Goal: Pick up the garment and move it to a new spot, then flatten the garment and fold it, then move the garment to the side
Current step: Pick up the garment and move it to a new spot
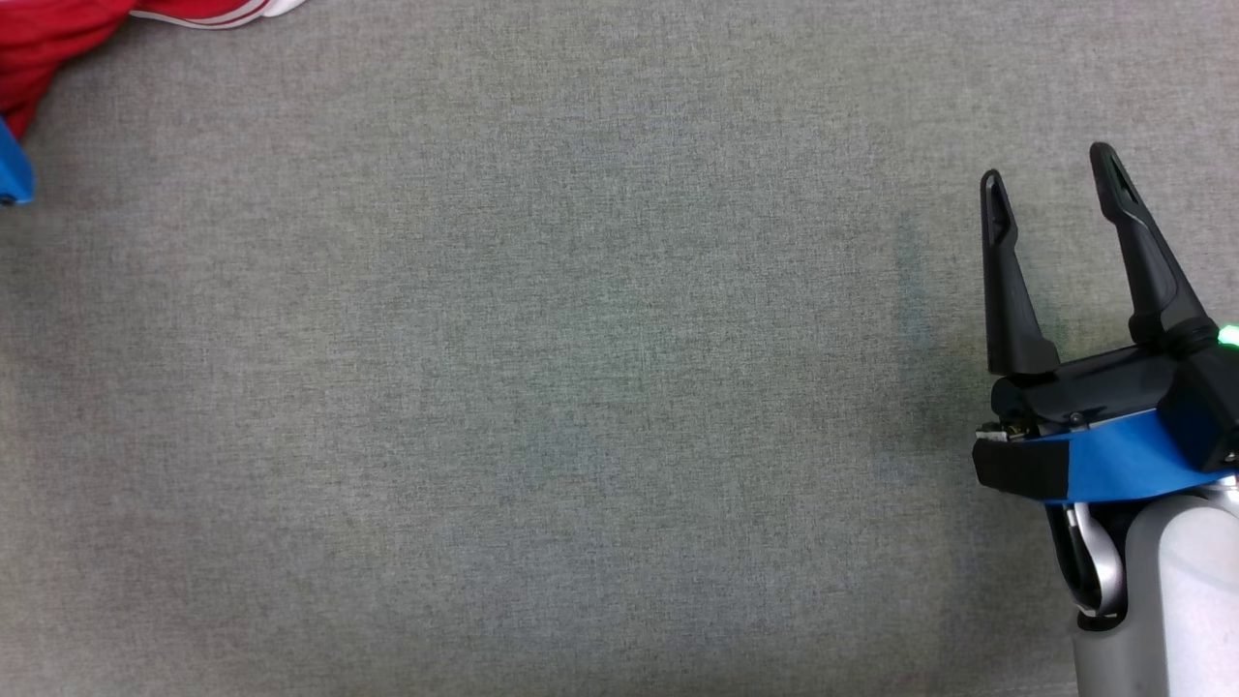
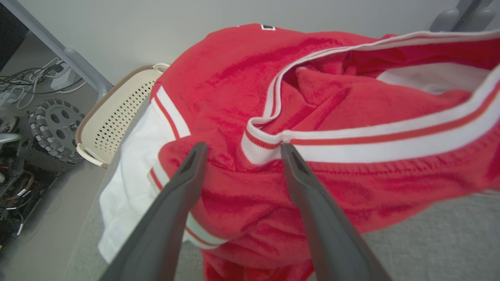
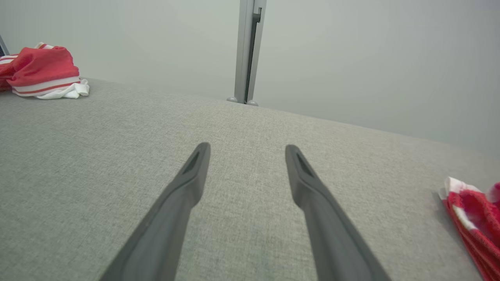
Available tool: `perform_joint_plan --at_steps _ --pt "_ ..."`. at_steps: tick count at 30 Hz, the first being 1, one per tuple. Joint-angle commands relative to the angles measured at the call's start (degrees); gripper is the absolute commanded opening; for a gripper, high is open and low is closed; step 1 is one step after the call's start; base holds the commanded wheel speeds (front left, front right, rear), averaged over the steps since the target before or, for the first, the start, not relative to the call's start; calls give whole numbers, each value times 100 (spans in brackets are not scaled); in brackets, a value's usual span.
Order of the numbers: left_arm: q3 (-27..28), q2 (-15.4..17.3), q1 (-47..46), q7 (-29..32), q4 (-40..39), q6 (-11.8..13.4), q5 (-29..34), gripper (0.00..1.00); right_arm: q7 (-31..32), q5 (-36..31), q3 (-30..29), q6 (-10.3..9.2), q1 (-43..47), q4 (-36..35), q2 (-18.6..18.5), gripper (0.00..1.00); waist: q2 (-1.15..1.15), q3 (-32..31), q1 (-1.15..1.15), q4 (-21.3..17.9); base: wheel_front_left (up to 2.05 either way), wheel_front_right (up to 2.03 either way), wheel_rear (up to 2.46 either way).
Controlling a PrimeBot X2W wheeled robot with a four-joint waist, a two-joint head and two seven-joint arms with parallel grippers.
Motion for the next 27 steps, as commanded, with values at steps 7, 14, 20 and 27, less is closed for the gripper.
perform_joint_plan --at_steps 7,14,20,27 --pt "-241 -57 -107 -123 364 -122 30 0 -114 98 -2 1 62 93 -10 100 -1 -197 -1 -59 0 0 0" --pt "-353 21 -207 -649 499 -157 136 0 -247 217 -40 1 75 334 -11 100 -1 -560 -1 -142 0 0 0" --pt "-538 119 -361 -1147 384 -183 308 0 -441 379 -149 1 180 662 -10 100 -1 -1159 -1 -265 0 0 0" --pt "-1130 -100 -540 -1429 -8 -262 490 0 -646 588 -294 1 421 1089 -10 100 -1 -1997 -1 -456 0 0 0"
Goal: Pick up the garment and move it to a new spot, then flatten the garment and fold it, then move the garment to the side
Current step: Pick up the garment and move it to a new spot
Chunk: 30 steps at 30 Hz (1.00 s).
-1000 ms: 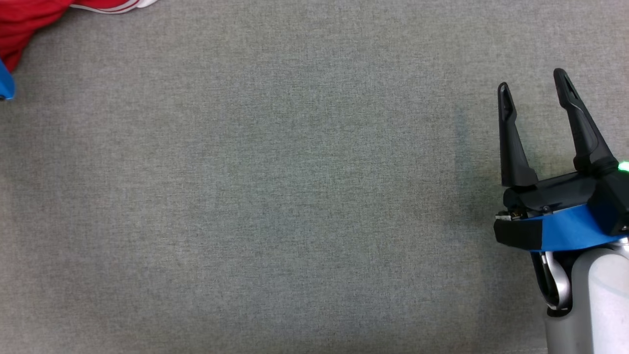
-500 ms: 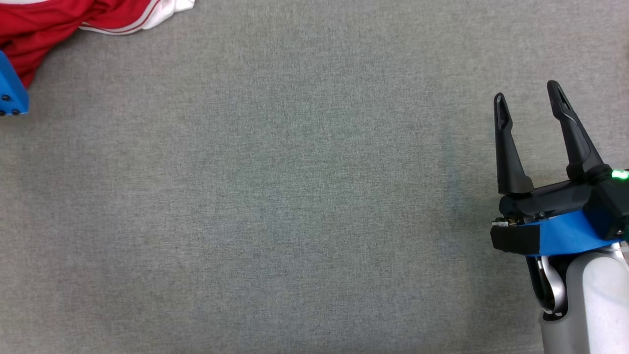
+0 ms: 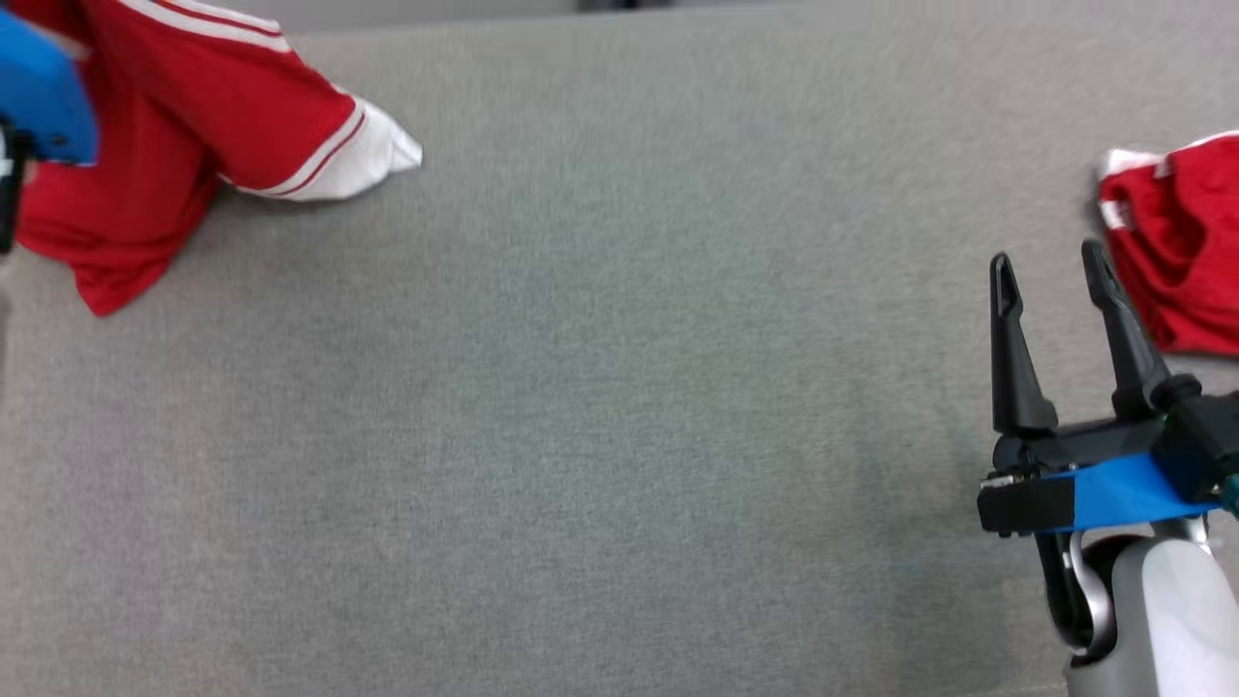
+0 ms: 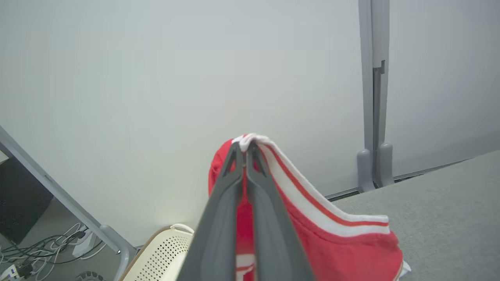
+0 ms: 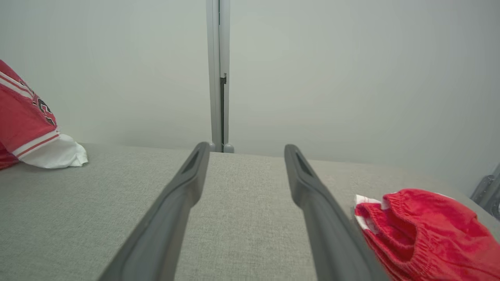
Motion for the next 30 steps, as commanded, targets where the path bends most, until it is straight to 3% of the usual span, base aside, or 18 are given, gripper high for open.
perform_joint_plan --at_steps 1,9,17,24,30 --pt "-196 -124 -148 -73 -177 -37 33 0 -64 71 -34 1 140 93 -9 100 1 -433 1 -281 0 0 0" --pt "-1410 -592 -365 -135 -1170 -33 -551 0 -172 234 -167 1 442 386 -10 100 1 -1132 1 -549 0 0 0" --pt "-1619 -950 -740 -195 -2010 -35 -1590 0 -216 398 -97 1 528 513 -9 100 1 -1280 1 -796 0 0 0" --pt "-1473 -844 -474 -73 -1908 -34 -2087 0 -276 495 -110 1 473 581 -10 100 1 -980 1 -998 0 0 0" --pt "-1501 -598 218 -99 -1148 71 -2181 0 -330 563 -42 1 282 601 -9 100 1 -466 1 -1133 0 0 0"
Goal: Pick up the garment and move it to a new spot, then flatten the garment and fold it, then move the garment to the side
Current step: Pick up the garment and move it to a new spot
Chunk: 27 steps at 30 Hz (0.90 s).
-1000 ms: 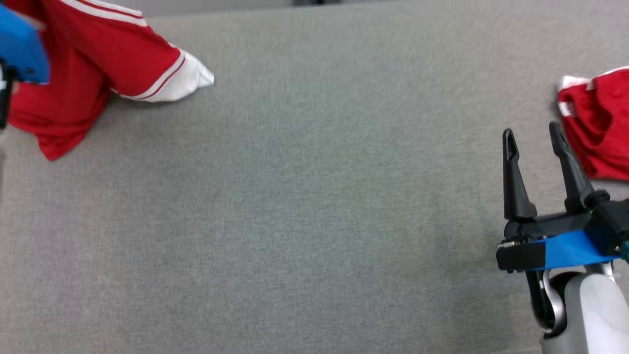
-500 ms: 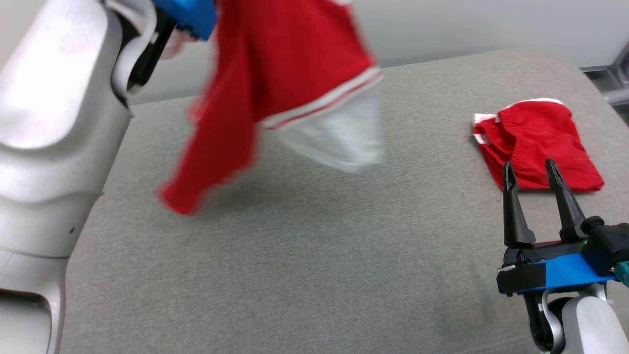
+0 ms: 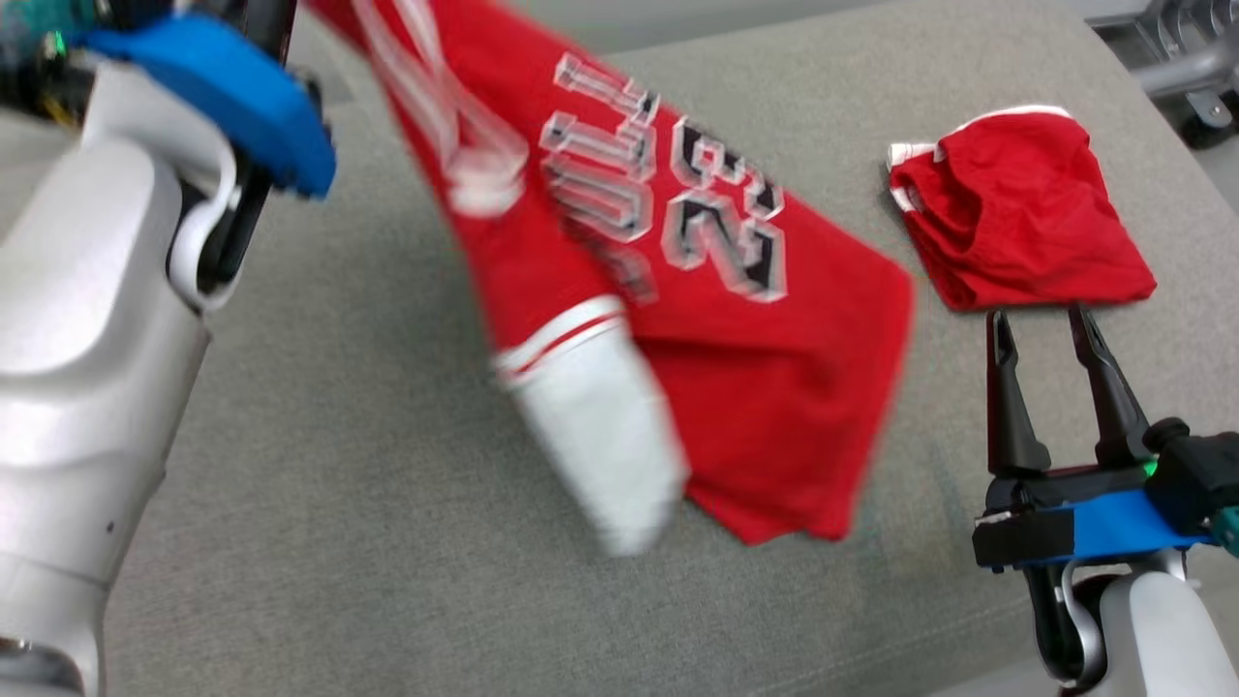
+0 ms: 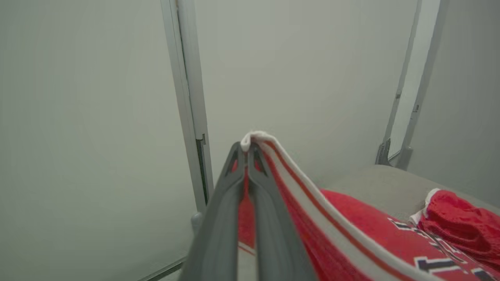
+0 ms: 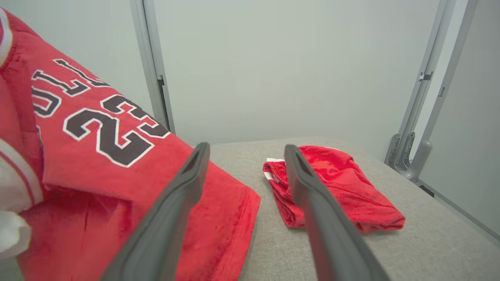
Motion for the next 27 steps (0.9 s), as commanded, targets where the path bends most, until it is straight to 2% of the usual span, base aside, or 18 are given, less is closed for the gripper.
perform_joint_plan --at_steps 1,5,7,8,15,17,23,27 --pt "-26 60 182 -30 178 60 38 0 -28 48 24 1 -101 12 -8 100 1 169 -1 27 0 0 0" --pt "-102 27 466 -169 821 162 65 0 -54 59 104 1 -233 91 -9 100 1 469 -1 -29 0 0 0" --pt "-111 -10 555 -267 1099 211 81 49 -70 73 153 1 -292 130 -9 100 1 575 -1 -45 0 0 0" --pt "-118 -37 588 -324 1229 228 82 100 -75 79 174 1 -319 150 -9 100 1 611 -1 -48 0 0 0" --pt "-204 -300 683 -709 1799 185 104 100 -97 40 269 1 -395 308 -9 100 1 601 -1 38 0 0 0" --pt "-289 -418 697 -886 1877 247 223 100 -95 11 274 1 -398 365 -9 100 1 523 -1 125 0 0 0" --pt "-232 -737 1002 -1026 1756 325 279 100 -102 -116 251 1 -311 497 -9 100 1 191 -1 382 0 0 0" --pt "41 -887 1510 -1032 1257 468 354 100 -102 -218 204 1 -201 617 -11 100 1 -187 -1 597 0 0 0"
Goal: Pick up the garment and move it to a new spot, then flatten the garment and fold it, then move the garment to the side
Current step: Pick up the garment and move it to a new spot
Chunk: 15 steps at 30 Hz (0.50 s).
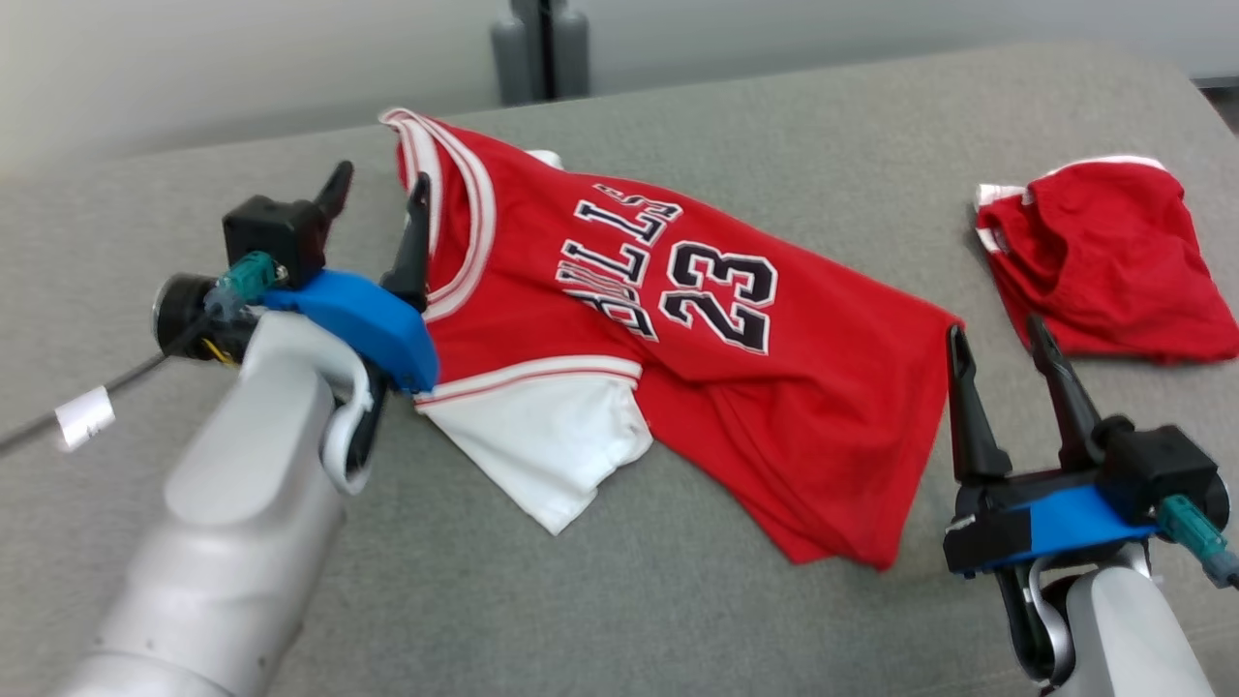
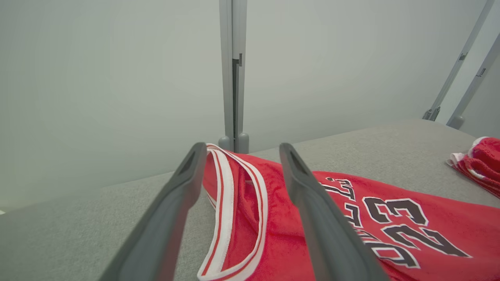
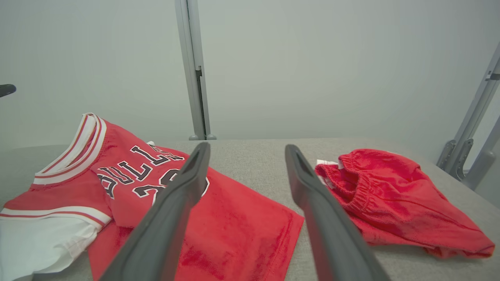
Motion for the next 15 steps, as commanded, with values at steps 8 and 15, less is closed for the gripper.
perform_joint_plan --at_steps 8,15 --pt "609 -302 1785 -27 -1053 311 337 100 -23 -223 -222 1 560 377 -19 100 0 -902 1 583 0 0 0" --pt "1101 -390 3114 -28 -1773 556 627 100 -23 -126 -259 1 996 424 -17 100 0 -1281 1 813 0 0 0"
